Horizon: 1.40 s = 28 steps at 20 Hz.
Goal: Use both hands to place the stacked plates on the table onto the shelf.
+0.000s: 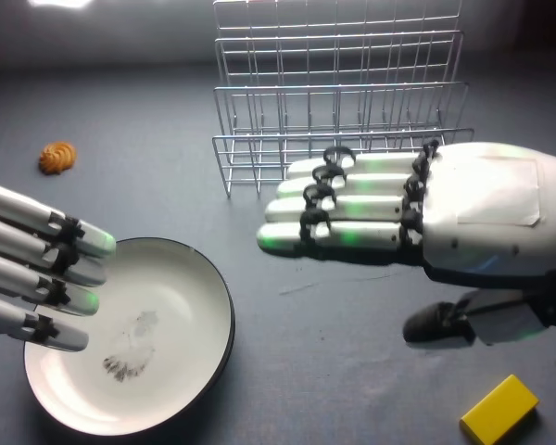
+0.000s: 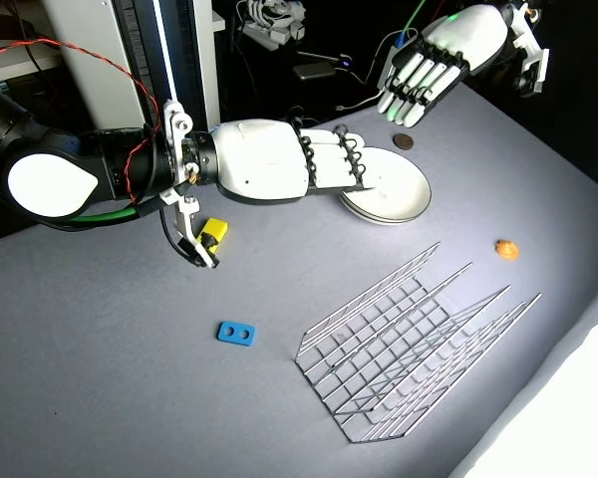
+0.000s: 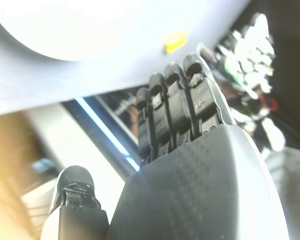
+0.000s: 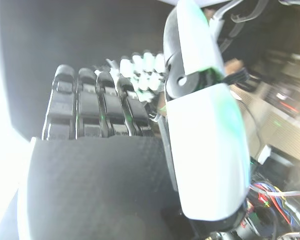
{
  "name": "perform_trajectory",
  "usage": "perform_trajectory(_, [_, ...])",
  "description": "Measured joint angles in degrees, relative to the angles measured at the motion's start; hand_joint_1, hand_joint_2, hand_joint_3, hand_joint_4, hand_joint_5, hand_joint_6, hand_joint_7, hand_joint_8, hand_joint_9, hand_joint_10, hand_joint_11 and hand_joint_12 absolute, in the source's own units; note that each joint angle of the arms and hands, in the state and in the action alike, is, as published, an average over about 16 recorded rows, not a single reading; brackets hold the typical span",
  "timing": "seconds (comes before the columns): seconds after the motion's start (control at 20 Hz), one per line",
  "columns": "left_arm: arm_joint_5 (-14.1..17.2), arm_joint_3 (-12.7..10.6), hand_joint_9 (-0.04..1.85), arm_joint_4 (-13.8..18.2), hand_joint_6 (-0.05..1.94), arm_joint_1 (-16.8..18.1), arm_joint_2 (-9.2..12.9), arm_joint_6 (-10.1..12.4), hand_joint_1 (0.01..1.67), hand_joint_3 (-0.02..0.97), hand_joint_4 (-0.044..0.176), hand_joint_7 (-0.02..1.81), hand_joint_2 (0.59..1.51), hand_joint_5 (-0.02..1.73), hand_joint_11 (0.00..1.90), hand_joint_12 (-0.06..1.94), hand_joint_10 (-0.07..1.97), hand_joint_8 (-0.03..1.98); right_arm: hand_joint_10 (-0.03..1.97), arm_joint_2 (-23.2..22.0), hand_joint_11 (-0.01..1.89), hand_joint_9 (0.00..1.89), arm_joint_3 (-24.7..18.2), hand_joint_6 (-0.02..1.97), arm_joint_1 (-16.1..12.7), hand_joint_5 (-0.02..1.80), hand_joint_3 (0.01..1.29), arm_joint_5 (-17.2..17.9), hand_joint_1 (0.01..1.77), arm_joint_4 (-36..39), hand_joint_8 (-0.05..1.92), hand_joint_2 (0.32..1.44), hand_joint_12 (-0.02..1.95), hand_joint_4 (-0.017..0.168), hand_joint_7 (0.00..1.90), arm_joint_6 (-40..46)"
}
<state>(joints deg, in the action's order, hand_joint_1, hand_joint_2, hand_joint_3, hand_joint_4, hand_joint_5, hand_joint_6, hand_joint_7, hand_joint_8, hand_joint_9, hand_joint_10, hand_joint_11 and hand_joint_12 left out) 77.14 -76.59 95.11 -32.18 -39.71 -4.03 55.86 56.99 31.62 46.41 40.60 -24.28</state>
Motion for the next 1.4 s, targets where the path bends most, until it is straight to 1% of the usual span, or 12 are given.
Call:
perform_trajectory(0.25, [-5.2, 1.6, 0.23, 2.6, 0.02, -3.8, 0.1, 0.0, 0.02, 0.004, 0.007, 0.27, 1.125, 0.27, 0.14, 0.06, 0.00, 0.02, 0.01, 0.1, 0.02, 0.02, 0.7, 0.01, 0.2, 0.02, 0.02, 1.0, 1.19, 2.9, -0.01, 1.02, 0.00, -0.001, 0.02, 2.9])
perform_trajectory(0.5, [-11.2, 3.2, 0.21, 3.1, 0.02, -8.5, 0.2, 0.1, 0.02, 0.004, 0.006, 0.25, 1.128, 0.25, 0.13, 0.05, 0.00, 0.02, 0.01, 0.1, 0.02, 0.02, 1.2, 0.01, 0.4, 0.02, 0.02, 1.8, 1.19, 4.9, -0.01, 1.01, 0.00, -0.002, 0.02, 4.4])
perform_trajectory(0.75, [-16.8, 4.1, 0.21, 2.1, 0.02, -12.8, -0.2, 0.4, 0.02, 0.004, 0.004, 0.25, 1.131, 0.25, 0.14, 0.05, 0.00, 0.02, 0.01, 0.3, 0.02, 0.02, 1.4, 0.01, 0.6, 0.02, 0.02, 2.2, 1.19, 6.2, -0.01, 1.02, 0.00, -0.002, 0.02, 3.5])
perform_trajectory(1.0, [-21.2, 3.9, 0.21, 0.7, 0.01, -16.0, -0.7, 0.7, 0.02, 0.004, 0.001, 0.25, 1.132, 0.25, 0.15, 0.05, 0.00, 0.01, 0.01, 0.8, 0.02, 0.02, 1.5, 0.01, 0.8, 0.02, 0.02, 1.0, 1.18, 6.6, -0.01, 1.02, 0.00, -0.002, 0.02, 2.0])
perform_trajectory(1.2, [-23.9, 3.8, 0.20, -0.9, 0.00, -17.9, -1.2, 0.9, 0.02, 0.004, -0.001, 0.25, 1.132, 0.25, 0.14, 0.04, 0.00, 0.01, 0.01, 1.6, 0.02, 0.02, 1.6, 0.01, 0.9, 0.02, 0.02, -0.5, 1.17, 6.4, -0.01, 1.02, 0.00, -0.001, 0.02, 0.4])
perform_trajectory(1.4, [-25.3, 4.4, 0.20, -2.4, 0.01, -19.4, -1.5, 1.0, 0.02, 0.004, -0.002, 0.25, 1.132, 0.25, 0.13, 0.04, 0.01, 0.01, 0.01, 2.7, 0.02, 0.02, 1.9, 0.01, 0.9, 0.02, 0.02, -2.4, 1.16, 5.5, -0.01, 1.02, 0.00, -0.001, 0.02, -1.5])
